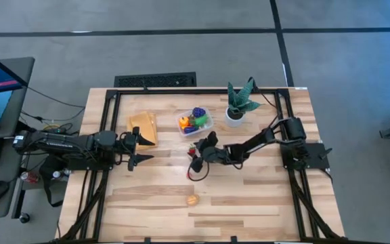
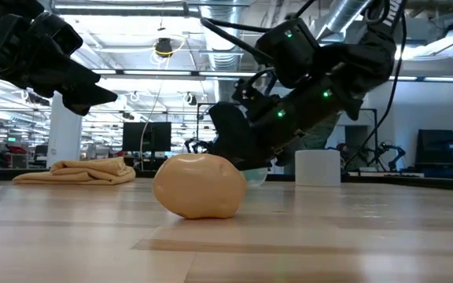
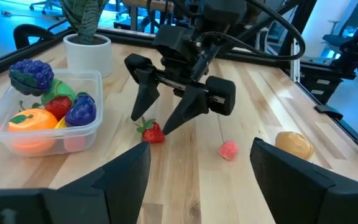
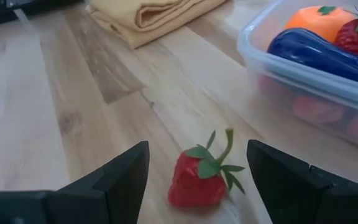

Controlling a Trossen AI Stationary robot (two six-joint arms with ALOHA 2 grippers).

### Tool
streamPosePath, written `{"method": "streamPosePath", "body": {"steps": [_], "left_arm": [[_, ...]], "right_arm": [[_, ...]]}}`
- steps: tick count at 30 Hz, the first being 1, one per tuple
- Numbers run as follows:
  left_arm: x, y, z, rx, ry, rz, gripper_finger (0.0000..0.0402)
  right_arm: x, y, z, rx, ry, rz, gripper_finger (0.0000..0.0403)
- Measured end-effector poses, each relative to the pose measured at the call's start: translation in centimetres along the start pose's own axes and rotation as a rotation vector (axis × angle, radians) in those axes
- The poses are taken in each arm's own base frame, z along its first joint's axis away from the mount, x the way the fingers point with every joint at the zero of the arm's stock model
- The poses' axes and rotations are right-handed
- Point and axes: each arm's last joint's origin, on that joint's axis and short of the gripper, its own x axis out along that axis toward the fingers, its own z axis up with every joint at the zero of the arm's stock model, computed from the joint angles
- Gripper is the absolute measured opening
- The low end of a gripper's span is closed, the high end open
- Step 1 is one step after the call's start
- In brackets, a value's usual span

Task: Pick and placing Produce into tupperware
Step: Put the strawberry into the transparent bin

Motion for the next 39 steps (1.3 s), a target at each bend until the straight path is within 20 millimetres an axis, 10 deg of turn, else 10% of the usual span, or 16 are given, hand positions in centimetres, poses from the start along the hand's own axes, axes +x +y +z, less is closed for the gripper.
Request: {"method": "streamPosePath", "body": {"steps": [39], "left_arm": [[0.0, 0.1, -0.14, 0.001, 0.012, 0.029, 0.0265]], "right_arm": [[0.08, -0.31, -0.39, -0.011, 0.052, -0.038, 0.0265]]}}
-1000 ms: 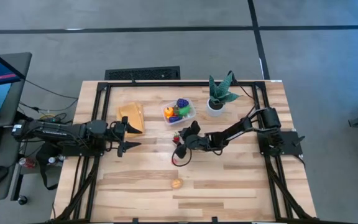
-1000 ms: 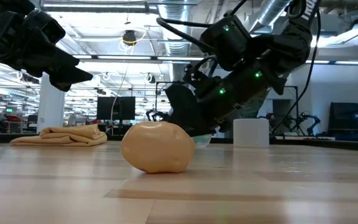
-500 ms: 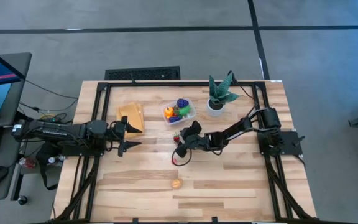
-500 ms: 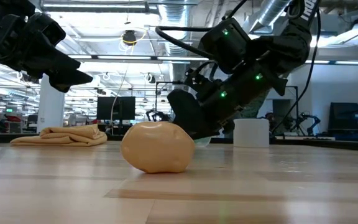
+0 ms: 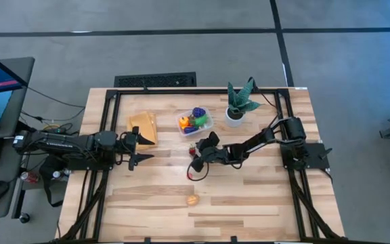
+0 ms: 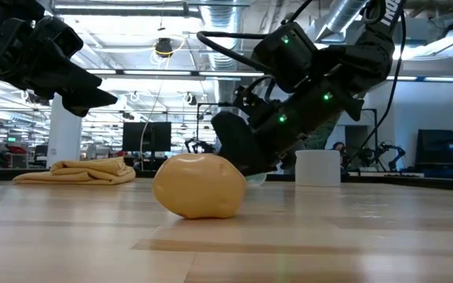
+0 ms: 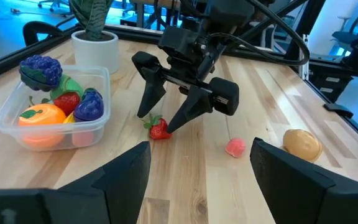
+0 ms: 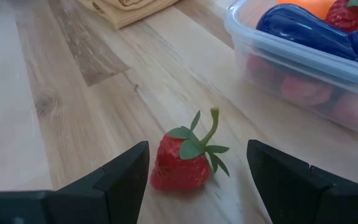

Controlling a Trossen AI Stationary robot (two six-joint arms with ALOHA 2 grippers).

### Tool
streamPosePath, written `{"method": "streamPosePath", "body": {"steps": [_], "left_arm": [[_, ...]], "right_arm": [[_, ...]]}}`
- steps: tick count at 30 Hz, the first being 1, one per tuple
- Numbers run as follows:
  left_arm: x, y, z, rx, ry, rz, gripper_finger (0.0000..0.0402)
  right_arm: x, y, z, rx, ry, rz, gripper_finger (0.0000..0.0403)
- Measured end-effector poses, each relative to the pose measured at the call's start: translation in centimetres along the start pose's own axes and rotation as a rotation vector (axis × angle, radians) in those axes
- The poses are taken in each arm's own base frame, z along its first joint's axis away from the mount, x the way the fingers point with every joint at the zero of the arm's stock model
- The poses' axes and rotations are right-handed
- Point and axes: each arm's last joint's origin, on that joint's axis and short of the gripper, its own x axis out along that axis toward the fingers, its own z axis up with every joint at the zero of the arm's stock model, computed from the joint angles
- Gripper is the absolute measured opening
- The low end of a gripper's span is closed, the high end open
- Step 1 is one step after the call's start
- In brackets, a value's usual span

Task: Pick and placing Produce into tupperware
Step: Put the strawberry into the transparent bin

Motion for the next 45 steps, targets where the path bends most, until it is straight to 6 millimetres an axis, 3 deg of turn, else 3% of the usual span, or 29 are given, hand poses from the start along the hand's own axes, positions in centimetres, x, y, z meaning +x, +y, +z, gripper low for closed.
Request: {"method": "streamPosePath", "body": {"steps": [16, 19, 26, 34, 45], "left_arm": [[0.0, 0.0, 0.0, -0.001, -0.002, 0.0, 0.0265], [0.0, 0.0, 0.0, -0.001, -0.002, 0.001, 0.0265], [0.0, 0.0, 0.0, -0.002, 0.002, 0.002, 0.0265], [0.1, 0.0, -0.3, -0.001, 0.029, 0.007, 0.0265], [0.1, 0.1, -0.3, -0.001, 0.035, 0.008, 0.0265]], "right_arm": [[0.0, 0.3, -0.3, 0.012, -0.008, -0.009, 0.0265], [0.7, 0.5, -1.3, -0.026, 0.016, -0.018, 0.0265], [3.0, 1.9, -1.4, -0.051, 0.01, -0.044, 0.0265], [2.9, 2.0, -1.0, -0.063, 0.034, -0.048, 0.0264], [2.9, 1.9, -1.3, -0.081, 0.066, -0.048, 0.0201]]}}
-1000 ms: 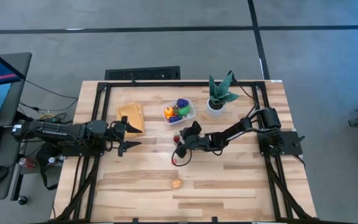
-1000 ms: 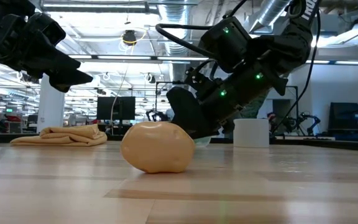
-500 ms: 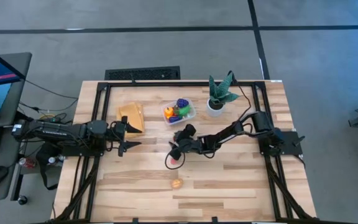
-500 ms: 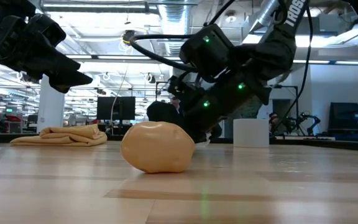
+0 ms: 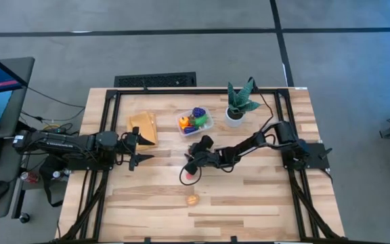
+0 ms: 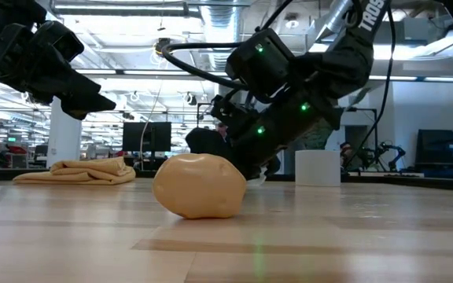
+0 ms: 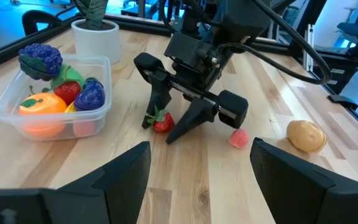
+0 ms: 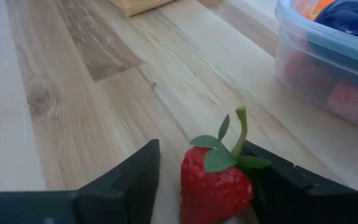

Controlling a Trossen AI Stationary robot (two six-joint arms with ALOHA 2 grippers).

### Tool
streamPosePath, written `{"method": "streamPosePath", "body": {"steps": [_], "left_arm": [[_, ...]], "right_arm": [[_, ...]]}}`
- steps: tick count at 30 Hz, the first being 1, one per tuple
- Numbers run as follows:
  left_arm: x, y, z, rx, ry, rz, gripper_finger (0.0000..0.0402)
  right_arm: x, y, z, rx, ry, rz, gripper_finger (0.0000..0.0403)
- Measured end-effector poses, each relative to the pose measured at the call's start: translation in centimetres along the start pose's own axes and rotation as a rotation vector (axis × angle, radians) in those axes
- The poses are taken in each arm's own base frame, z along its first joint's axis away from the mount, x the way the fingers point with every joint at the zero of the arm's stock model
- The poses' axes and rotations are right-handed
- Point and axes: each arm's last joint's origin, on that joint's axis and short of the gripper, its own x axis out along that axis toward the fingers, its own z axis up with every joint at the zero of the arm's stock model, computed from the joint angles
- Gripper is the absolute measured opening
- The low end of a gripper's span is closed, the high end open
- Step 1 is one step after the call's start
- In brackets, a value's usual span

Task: Pick and placing Produce into tupperware
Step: Put the strawberry into the transparent bin

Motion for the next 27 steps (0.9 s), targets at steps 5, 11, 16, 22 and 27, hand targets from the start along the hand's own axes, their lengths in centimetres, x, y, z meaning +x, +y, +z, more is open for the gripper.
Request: {"method": "streamPosePath", "body": {"steps": [5, 11, 16, 22, 27], "left_arm": [[0.0, 0.0, 0.0, 0.0, 0.0, 0.0, 0.0265], [0.0, 0.0, 0.0, 0.0, 0.0, 0.0, 0.0265], [0.0, 0.0, 0.0, -0.001, 0.0, 0.0, 0.0265], [0.0, 0.0, 0.0, -0.001, 0.0, 0.0, 0.0265], [0.0, 0.0, 0.0, -0.006, 0.0, 0.0, 0.0265]], "right_arm": [[-0.13, 0.15, -0.17, -0.011, 0.012, 0.001, 0.0181], [-0.19, 0.08, -0.31, -0.021, 0.032, -0.007, 0.0182], [-0.2, 0.07, -0.35, -0.024, 0.04, 0.0, 0.019], [-0.31, 0.26, -0.42, -0.029, 0.041, 0.006, 0.0181], [-0.94, 0.3, -0.27, -0.052, 0.07, 0.006, 0.0165]]}}
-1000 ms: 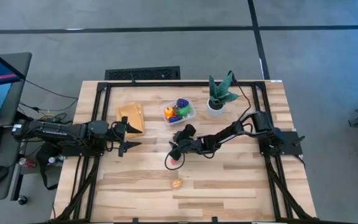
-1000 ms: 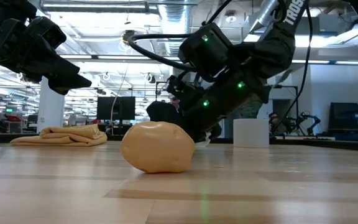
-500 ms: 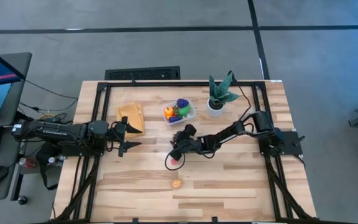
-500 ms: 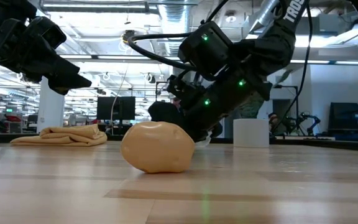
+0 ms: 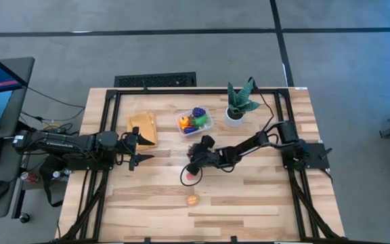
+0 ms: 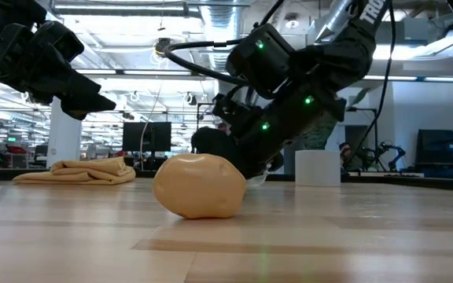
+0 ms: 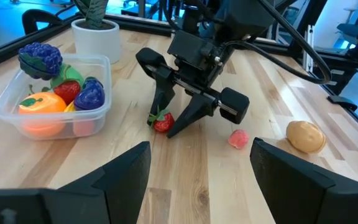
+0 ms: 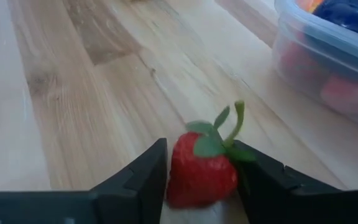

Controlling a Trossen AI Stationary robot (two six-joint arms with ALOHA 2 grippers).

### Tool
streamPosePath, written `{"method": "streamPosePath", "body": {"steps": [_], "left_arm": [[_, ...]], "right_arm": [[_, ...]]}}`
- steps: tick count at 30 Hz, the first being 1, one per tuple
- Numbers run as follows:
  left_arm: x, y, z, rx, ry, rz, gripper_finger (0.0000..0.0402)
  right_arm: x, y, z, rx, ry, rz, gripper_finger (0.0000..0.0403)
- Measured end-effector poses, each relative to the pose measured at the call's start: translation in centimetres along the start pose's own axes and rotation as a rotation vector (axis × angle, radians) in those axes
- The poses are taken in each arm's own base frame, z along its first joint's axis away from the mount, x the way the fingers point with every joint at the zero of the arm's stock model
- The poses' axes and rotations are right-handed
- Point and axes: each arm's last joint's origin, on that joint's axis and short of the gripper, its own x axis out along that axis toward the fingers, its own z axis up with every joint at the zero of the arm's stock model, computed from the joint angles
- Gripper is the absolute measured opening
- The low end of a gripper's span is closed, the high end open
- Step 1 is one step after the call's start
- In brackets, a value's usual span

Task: Pick and placing Produce into tupperware
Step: Put the strawberry into the transparent bin

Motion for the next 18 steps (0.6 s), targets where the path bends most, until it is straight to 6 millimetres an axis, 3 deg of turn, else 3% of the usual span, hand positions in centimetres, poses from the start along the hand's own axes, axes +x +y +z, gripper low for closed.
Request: {"method": "streamPosePath", "body": {"steps": [8, 18], "left_arm": [[0.0, 0.0, 0.0, -0.003, -0.001, 0.0, 0.0265], [0.0, 0.0, 0.0, -0.017, -0.004, 0.0, 0.0265]], "right_arm": [[-1.9, -0.1, 0.6, -0.045, 0.048, -0.008, 0.0145], [-2.2, 0.1, 0.5, -0.055, 0.053, -0.014, 0.0148]]}}
